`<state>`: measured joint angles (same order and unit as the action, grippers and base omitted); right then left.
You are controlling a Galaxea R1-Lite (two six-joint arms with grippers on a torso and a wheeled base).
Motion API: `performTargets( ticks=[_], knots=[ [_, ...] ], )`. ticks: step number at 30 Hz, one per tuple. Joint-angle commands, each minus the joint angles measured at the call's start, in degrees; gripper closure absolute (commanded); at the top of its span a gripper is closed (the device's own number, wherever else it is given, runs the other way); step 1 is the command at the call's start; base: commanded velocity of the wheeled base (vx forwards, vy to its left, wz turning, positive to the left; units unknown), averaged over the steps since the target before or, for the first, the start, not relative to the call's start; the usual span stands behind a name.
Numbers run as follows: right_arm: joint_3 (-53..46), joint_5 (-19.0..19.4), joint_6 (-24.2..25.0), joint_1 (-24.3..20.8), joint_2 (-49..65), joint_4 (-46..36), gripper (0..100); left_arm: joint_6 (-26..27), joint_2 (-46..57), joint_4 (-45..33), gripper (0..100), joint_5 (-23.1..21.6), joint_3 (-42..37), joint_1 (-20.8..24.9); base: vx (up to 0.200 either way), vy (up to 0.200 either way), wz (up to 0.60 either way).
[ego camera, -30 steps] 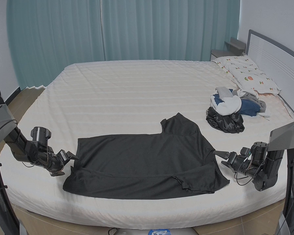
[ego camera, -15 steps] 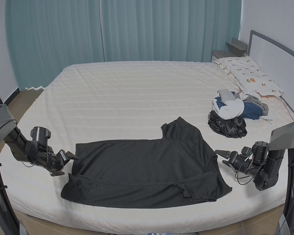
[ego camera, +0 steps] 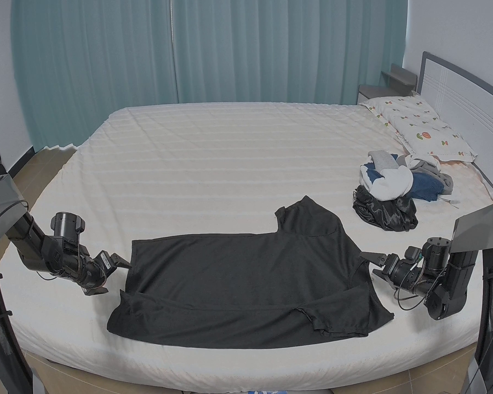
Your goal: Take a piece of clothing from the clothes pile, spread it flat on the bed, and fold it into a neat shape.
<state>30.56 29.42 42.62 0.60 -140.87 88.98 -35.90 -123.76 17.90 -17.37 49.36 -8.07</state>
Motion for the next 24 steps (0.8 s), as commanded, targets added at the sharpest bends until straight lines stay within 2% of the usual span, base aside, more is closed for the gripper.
performTargets(
  ticks=[1, 9, 12, 13, 16, 24],
  knots=[
    [0.0, 0.0, 0.0, 0.0, -0.1, 0.6, 0, 0.0, -0.2, 0.0, 0, 0.0, 0.2, 0.1, 0.0, 0.0, 0.0],
    [0.0, -0.1, 0.0, -0.3, 0.0, 0.6, 0, -0.7, 0.4, 0.0, 0, 0.3, 0.3, 0.3, 0.0, 0.0, 0.0],
    [0.0, -0.1, 0.0, -0.5, -0.1, 0.7, 0, -2.7, 0.4, 0.0, 0, 0.4, 1.4, 0.6, 0.0, 0.0, 0.0],
    [0.0, -0.1, 0.0, -0.5, -0.1, 0.6, 0, -5.3, 0.2, -0.1, 0, 0.5, 3.5, 1.2, 0.0, 0.0, 0.0],
    [0.0, -0.1, 0.0, -0.5, -0.2, 0.6, 0, -8.4, -0.1, -0.1, 0, 0.6, 6.4, 2.4, 0.0, 0.0, 0.0],
    [0.2, -0.1, 0.1, -0.5, -1.0, 0.6, 0, -8.5, -6.2, -0.3, 0, 1.4, 17.2, 4.6, 0.0, 0.0, 0.0]
  ],
)
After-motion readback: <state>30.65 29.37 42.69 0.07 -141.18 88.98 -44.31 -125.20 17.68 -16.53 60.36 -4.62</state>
